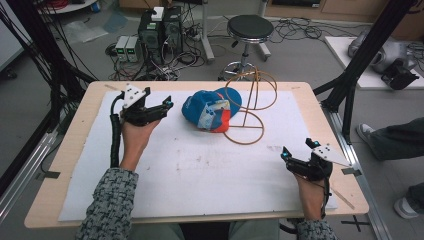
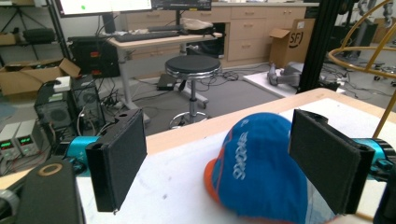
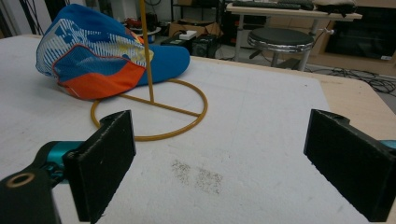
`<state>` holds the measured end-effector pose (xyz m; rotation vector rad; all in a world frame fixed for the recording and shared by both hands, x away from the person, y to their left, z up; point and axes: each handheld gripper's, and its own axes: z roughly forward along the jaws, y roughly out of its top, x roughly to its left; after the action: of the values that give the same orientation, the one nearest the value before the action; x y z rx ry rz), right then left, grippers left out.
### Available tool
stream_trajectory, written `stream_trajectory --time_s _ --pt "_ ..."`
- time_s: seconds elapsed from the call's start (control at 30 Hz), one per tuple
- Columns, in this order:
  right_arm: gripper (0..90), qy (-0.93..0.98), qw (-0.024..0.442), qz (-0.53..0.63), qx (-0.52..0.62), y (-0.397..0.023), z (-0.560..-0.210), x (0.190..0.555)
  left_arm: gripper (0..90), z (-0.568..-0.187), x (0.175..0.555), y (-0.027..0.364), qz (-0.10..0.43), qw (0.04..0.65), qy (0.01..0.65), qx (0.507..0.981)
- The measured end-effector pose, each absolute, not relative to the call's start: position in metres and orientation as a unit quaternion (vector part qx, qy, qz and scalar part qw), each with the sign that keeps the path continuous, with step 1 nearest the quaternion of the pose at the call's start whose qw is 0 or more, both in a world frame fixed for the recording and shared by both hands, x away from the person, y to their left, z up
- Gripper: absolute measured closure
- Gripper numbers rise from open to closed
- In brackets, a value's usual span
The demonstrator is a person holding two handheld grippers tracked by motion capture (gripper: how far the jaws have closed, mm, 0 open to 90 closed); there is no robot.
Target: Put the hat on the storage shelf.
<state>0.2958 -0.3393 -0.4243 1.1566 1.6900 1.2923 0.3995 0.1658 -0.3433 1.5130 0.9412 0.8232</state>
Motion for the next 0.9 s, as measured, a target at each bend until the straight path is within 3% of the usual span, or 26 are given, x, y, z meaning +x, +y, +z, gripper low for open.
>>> stream_trajectory --time_s 0.9 --pt "8.1 0.657 0.344 0.502 0.444 -0.339 -0.426 0.299 19.3 -0.355 0.469 0.095 0.301 0.579 0.346 0.674"
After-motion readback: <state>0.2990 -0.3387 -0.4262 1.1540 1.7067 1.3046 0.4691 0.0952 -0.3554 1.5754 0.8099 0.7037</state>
